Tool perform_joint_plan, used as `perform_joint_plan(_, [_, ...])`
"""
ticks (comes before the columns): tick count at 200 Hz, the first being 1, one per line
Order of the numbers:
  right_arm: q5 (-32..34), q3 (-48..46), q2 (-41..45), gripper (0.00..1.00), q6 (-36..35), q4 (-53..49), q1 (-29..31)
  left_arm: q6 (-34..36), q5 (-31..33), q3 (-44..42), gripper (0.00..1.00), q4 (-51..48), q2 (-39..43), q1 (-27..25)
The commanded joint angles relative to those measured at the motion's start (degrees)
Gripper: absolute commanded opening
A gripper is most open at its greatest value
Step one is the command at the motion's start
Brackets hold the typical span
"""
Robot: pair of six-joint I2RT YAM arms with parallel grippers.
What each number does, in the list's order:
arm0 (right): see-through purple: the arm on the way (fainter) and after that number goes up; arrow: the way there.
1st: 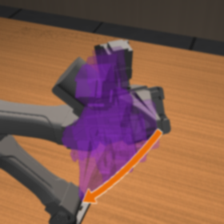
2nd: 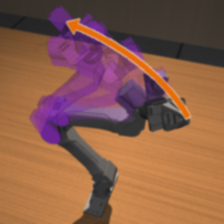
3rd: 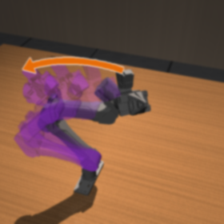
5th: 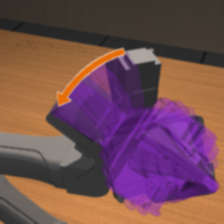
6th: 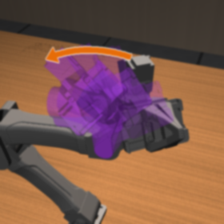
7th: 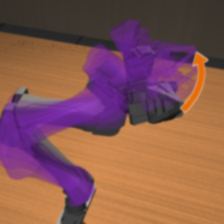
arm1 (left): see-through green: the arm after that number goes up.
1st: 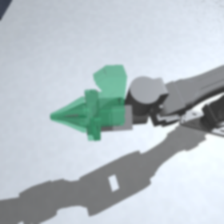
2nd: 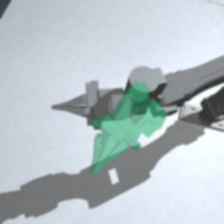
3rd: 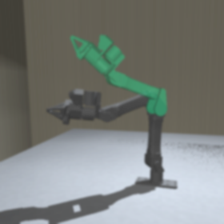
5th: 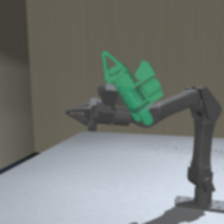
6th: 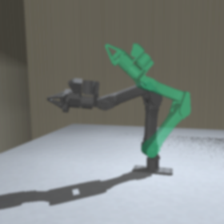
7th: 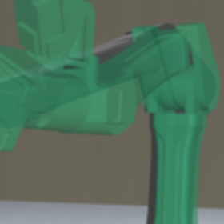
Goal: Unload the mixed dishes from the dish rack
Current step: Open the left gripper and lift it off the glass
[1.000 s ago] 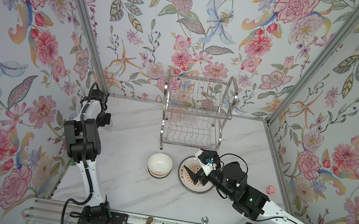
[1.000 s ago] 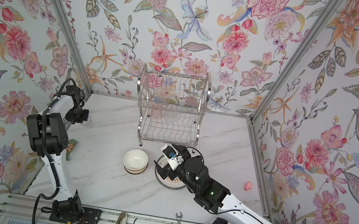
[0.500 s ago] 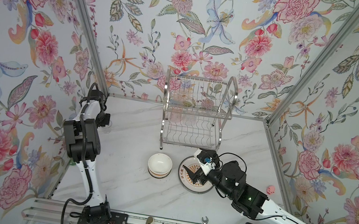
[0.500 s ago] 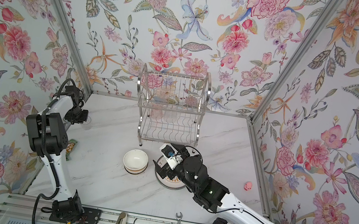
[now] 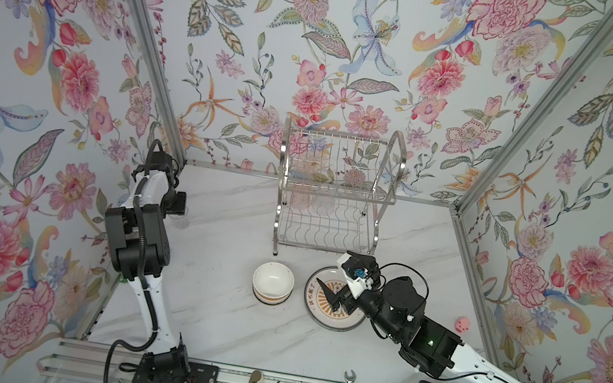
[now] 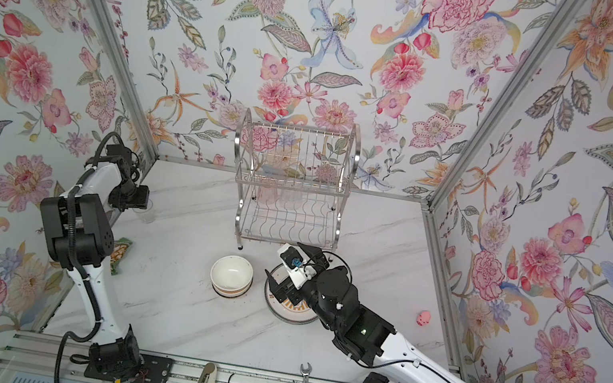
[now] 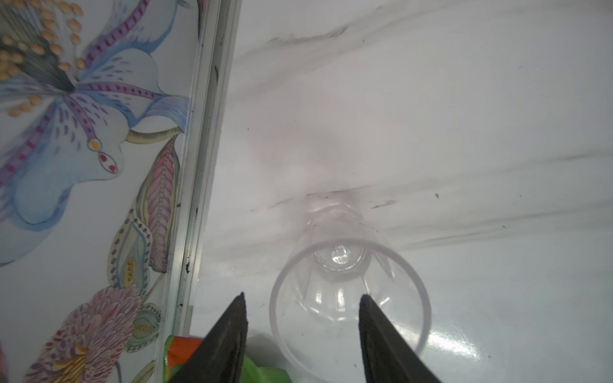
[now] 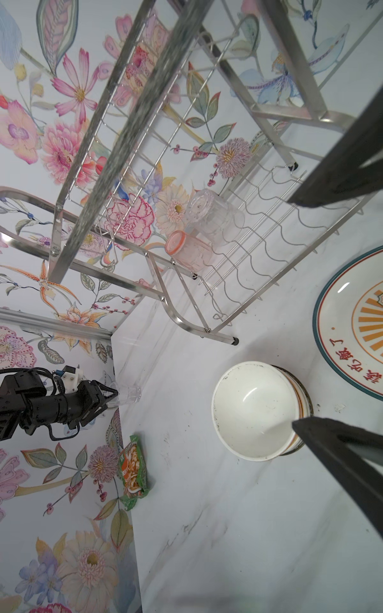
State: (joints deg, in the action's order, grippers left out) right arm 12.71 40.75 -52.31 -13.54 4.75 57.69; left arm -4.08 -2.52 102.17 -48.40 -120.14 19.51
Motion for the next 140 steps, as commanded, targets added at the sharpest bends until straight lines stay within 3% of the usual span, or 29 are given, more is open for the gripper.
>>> perform_joint_plan(1, [4.5, -1.2, 2.3, 0.99, -0.3, 2.3, 0.1, -0.9, -1.4, 0.5, 0.61, 0.0, 5.8, 0.4])
perform_joint_plan(52, [6.2, -4.9, 8.3, 0.99, 1.2, 3.4, -5.1, -0.3, -6.2, -1.6, 0.77, 1.9, 15.5, 0.4])
perform_joint_plan(84, [2.5, -8.2, 11.7, 0.99, 4.6, 5.2, -9.7, -0.7, -10.3, -7.4, 0.82, 6.7, 25.7, -0.2])
perform_joint_plan(99, [1.0, -8.6, 12.0, 0.99, 5.3, 4.6, -11.6, 0.0, -15.1, -11.2, 0.85, 9.5, 32.0, -0.6])
perform_joint_plan(140, [-5.5, -10.5, 10.2, 0.99, 6.0, 7.7, -15.5, 7.7, -21.1, -21.4, 0.98, 14.7, 48.0, -4.7])
